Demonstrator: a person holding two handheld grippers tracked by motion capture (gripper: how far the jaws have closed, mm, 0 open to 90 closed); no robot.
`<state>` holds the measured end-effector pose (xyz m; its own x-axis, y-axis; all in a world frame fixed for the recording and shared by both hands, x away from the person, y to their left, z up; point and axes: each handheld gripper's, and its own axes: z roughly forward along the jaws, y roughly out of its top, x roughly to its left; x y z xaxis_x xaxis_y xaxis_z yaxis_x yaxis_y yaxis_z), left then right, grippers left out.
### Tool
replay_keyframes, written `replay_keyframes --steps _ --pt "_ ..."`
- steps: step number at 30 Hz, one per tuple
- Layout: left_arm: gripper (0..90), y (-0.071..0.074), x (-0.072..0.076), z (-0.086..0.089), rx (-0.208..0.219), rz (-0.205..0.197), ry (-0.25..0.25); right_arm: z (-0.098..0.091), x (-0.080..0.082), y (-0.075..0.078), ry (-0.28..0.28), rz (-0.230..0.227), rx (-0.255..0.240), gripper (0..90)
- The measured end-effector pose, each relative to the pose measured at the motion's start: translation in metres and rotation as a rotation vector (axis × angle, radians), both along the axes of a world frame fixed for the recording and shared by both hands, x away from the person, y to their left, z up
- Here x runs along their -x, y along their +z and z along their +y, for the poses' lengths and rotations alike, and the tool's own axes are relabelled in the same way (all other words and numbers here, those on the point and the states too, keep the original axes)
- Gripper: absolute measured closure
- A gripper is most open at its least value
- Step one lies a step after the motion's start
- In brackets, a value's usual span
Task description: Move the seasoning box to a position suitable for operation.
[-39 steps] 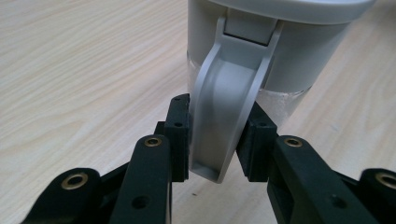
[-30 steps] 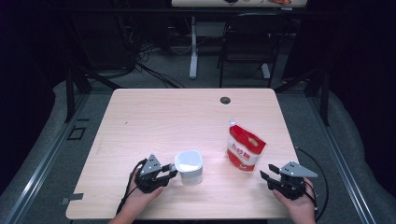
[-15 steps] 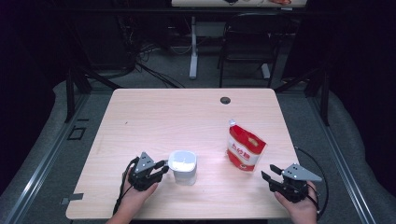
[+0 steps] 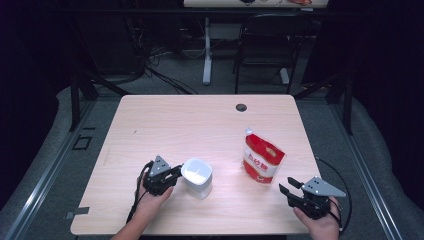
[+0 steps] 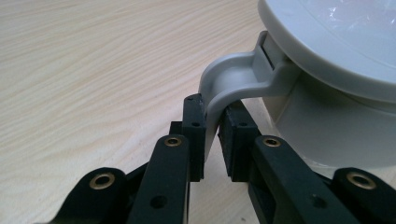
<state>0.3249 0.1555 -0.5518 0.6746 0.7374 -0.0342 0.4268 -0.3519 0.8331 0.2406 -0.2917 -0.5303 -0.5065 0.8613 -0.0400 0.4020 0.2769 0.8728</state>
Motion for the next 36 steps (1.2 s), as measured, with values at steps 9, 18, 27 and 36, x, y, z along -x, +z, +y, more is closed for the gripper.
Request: replay_keyframes --steps 9,18,27,36 --pt "81.1 0.0 -0.021 -0.01 0.0 -0.002 -0.087 0.005 0.005 0.007 0.017 -0.017 -0.023 62.6" --pt "69.1 0.008 -0.012 -0.001 0.032 0.038 -0.089 0.006 0.009 0.012 0.032 -0.029 -0.016 70.0" --pt "65.7 0.027 0.0 0.019 0.075 0.055 -0.055 0.016 0.013 0.021 0.083 -0.049 -0.002 78.9" --pt "64.3 0.038 -0.001 0.024 0.125 0.053 -0.031 0.041 0.011 0.02 0.183 -0.023 0.011 78.5"
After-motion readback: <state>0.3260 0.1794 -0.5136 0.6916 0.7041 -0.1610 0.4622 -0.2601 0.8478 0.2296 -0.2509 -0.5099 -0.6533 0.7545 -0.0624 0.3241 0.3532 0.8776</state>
